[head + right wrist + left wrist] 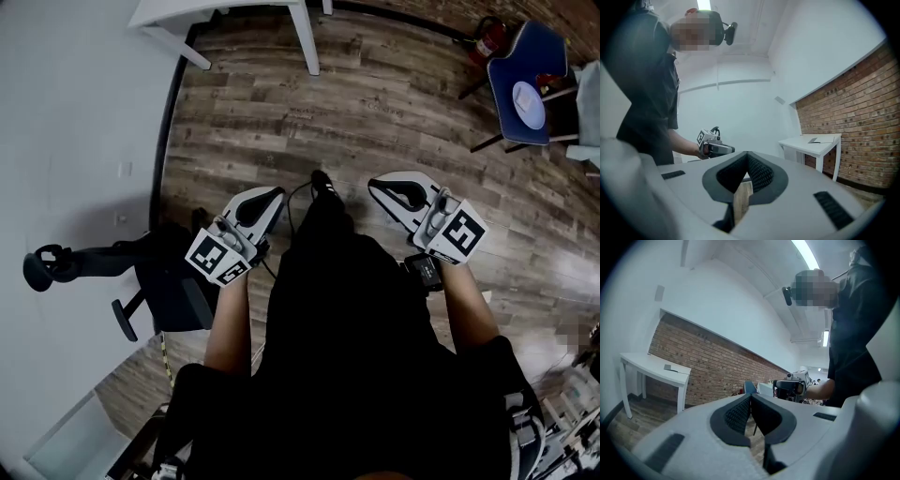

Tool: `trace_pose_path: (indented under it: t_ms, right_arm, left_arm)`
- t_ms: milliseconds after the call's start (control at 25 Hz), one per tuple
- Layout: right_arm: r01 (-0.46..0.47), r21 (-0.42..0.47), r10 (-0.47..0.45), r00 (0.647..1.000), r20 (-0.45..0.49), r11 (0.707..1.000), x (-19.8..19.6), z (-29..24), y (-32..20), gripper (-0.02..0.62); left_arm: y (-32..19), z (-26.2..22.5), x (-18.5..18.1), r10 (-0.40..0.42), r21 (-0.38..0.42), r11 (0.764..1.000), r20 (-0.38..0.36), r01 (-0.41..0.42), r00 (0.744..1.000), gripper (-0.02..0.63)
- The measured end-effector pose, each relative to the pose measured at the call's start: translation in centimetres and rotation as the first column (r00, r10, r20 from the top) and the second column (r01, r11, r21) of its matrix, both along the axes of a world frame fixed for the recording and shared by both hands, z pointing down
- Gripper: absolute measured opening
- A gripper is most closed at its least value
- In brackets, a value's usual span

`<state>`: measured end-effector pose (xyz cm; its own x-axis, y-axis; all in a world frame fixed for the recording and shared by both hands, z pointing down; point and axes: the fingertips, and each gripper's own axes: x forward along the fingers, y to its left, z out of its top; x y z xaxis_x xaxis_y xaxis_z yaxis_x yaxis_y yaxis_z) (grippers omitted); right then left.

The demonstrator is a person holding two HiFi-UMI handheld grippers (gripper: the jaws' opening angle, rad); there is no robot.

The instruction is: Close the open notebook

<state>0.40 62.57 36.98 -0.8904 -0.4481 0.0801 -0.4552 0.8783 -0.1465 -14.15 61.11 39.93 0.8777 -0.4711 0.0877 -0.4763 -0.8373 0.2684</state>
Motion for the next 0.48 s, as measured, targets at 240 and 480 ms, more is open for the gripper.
trace_pose_path:
  t_ms: [240, 480]
  right_arm:
    - [-0.024, -0.051, 0.022, 0.999, -0.031, 0.998, 0.7, 1.0, -4.4, 0.002]
    - [-0.027, -0.100, 0.020, 0.997, -0.075, 0.995, -0.3, 2.1, -10.9, 0.002]
  left_arm:
    - [-5.7, 1.4, 0.3, -0.021, -0.038, 0.999, -0.046, 0.019, 0.999, 0.017]
    - [-12.6, 2.6, -0.5, -0.056, -0.075, 0.996, -0.101, 0.048, 0.993, 0.017]
